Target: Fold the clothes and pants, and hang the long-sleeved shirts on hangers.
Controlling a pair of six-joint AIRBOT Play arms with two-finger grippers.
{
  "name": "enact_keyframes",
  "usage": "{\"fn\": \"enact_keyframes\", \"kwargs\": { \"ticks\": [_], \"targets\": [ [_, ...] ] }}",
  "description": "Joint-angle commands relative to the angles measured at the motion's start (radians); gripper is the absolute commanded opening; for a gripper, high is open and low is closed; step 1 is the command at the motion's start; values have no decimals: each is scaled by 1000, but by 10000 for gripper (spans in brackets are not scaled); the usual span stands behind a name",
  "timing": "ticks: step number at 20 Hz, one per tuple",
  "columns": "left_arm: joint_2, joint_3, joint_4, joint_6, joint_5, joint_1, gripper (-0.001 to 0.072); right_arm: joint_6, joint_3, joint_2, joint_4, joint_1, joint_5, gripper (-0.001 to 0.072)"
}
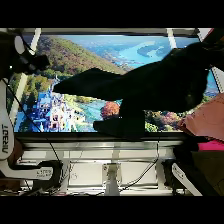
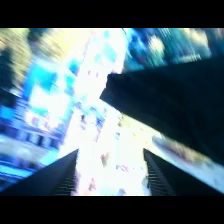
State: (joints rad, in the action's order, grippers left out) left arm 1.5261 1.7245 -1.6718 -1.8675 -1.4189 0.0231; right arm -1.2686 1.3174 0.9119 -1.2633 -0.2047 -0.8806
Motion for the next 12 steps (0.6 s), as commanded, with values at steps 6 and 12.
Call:
{"fn": "enact_keyframes", "kwargs": {
  "ticks": [6,12],
  "targets": [
    [216,0,484,98,84,-43,577,44,18,-2,-133,-68,-179,25],
    [307,0,453,-22,160,-50,575,58,18,-2,-133,-68,-200,25]
  ]
}}
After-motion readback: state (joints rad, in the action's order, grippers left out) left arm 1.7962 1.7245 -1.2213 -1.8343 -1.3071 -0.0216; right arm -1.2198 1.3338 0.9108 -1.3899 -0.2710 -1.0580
